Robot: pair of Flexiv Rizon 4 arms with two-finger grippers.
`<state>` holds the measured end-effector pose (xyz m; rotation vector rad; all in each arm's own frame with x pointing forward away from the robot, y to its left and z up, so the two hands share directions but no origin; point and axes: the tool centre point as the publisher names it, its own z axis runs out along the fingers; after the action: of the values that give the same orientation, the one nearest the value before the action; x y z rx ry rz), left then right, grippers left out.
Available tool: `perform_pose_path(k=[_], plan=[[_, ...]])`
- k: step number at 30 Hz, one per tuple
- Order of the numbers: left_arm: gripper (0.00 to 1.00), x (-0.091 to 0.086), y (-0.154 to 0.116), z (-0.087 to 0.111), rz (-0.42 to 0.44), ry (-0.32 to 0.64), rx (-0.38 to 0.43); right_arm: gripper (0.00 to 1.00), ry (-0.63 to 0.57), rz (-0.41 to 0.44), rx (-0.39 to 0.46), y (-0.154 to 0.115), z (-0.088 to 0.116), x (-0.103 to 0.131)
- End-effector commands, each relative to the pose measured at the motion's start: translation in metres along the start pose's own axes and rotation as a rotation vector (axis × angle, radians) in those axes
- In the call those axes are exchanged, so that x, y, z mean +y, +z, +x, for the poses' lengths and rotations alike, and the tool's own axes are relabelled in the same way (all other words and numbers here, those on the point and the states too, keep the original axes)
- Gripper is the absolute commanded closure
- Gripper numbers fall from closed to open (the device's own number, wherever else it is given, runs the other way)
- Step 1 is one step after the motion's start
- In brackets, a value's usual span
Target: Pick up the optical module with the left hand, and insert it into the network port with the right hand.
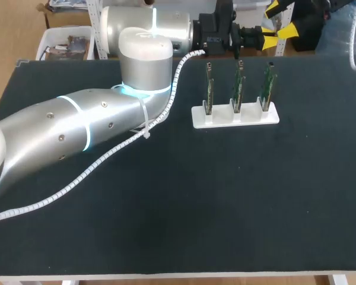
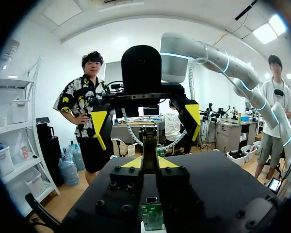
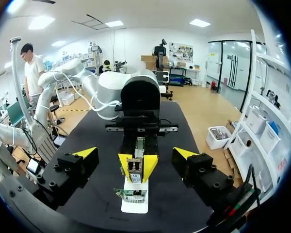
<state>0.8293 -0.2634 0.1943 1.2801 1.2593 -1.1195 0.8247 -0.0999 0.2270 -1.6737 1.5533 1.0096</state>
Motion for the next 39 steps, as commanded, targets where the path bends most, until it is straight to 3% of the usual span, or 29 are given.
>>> perform_pose_path(k=[1, 21, 22, 23, 24, 25, 39], plan=[[1.00, 0.0018, 0.0004, 0.0001, 0.004, 0.000, 0.002, 0.00, 0.001, -0.733, 0.003, -0.0011, -0.0004, -0.0093], [1.00, 0.0018, 0.0004, 0.0001, 0.004, 0.000, 0.002, 0.00, 0.006, -0.725, 0.006, -0.0087, 0.0040, -0.0109], [1.00, 0.0018, 0.0004, 0.0001, 0.004, 0.000, 0.002, 0.52, 0.006, -0.725, 0.006, -0.0085, 0.0043, -0.0108], [1.00, 0.0018, 0.0004, 0.0001, 0.004, 0.000, 0.002, 0.60, 0.005, -0.726, 0.005, -0.0084, 0.0044, -0.0107], [1.00, 0.0018, 0.0004, 0.0001, 0.004, 0.000, 0.002, 0.96, 0.003, -0.727, 0.002, -0.0083, 0.0048, -0.0104], [1.00, 0.0018, 0.0004, 0.0001, 0.004, 0.000, 0.002, 1.00, 0.003, -0.727, 0.002, -0.0083, 0.0050, -0.0102], [1.00, 0.0018, 0.0004, 0.0001, 0.004, 0.000, 0.002, 1.00, 0.009, -0.724, 0.014, -0.0089, 0.0068, -0.0100]])
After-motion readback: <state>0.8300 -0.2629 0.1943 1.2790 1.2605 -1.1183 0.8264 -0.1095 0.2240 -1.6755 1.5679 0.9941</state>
